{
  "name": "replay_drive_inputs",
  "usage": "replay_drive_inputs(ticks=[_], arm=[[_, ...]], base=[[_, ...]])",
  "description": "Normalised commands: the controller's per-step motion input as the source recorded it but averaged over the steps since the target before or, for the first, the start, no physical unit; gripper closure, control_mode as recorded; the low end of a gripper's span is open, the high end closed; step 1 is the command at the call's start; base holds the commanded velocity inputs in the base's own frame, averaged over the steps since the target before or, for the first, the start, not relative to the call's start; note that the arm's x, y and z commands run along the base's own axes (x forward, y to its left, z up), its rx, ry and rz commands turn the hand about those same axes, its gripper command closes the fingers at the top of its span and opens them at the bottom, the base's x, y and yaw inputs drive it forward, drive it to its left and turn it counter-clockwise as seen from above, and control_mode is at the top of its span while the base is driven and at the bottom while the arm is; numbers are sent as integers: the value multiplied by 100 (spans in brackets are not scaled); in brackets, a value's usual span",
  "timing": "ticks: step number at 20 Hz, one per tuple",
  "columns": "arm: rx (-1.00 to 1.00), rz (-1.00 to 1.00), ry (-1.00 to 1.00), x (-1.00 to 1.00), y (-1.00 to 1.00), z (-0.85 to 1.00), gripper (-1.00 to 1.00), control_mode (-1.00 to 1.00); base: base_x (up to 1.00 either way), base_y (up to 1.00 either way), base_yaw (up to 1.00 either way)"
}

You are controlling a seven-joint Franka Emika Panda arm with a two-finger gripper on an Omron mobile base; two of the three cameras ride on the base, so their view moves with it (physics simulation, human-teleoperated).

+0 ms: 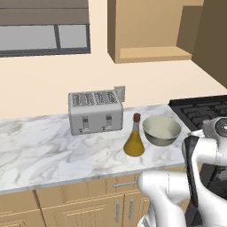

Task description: Retrieve the bottle and the shaker from the cabinet and place them next to the mixing bowl on the counter. Then add garlic from the fridge to the mixing bowl.

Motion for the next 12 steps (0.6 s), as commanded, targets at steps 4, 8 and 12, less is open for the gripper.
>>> replay_drive_inputs(ticks=[4, 8, 12], arm=[[7, 43, -1, 28, -40, -49, 100, -100], [9, 50, 0, 31, -52, -41, 100, -100], [13, 44, 9, 33, -42, -35, 100, -100]], base=[[0, 0, 0], [0, 0, 0], [0, 0, 0]])
